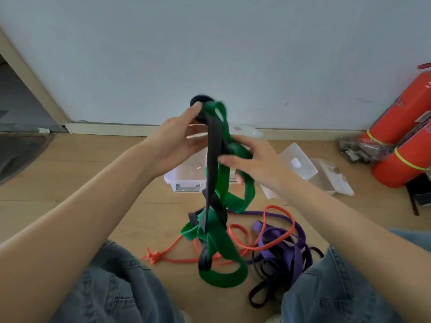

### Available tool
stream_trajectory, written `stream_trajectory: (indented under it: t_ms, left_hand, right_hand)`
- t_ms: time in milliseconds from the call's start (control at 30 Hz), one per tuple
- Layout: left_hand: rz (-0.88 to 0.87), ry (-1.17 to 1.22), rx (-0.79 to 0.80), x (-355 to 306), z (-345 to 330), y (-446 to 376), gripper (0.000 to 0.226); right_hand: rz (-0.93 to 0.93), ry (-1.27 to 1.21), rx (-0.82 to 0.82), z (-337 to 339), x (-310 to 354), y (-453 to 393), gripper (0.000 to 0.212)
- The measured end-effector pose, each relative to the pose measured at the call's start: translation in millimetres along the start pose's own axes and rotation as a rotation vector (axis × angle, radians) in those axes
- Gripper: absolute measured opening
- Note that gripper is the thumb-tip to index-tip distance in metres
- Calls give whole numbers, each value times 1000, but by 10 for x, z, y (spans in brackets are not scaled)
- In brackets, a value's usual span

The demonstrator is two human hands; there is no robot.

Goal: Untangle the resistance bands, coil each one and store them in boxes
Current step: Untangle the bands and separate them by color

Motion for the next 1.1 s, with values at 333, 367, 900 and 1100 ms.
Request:
stream_trajectory:
  t_ms: [333, 367, 900, 1100]
  left_hand:
    - [32, -905, 159, 811, -71, 78, 53]
    - [48, -907, 164, 791, -51, 75, 47]
    - [142, -240, 95, 231, -332, 206, 22]
    - [84, -518, 246, 217, -120, 203, 28]
  right_hand:
    - [-163, -401, -310, 619, -93, -30, 12]
    - [-186, -380, -289, 679, -128, -24, 14]
    - [-363, 293, 269, -232, -890, 300, 65]
    - [-200, -29, 96, -10, -471, 97, 18]
Point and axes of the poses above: each hand's wrist, its own y-axis away from the middle knuckle, its own z-axis out of the back of the hand, x = y × z, the point moved 10 cm from there along -y, towards the middle knuckle, and after that the axes turned 1 degree about -x, right-handed, at the moved point
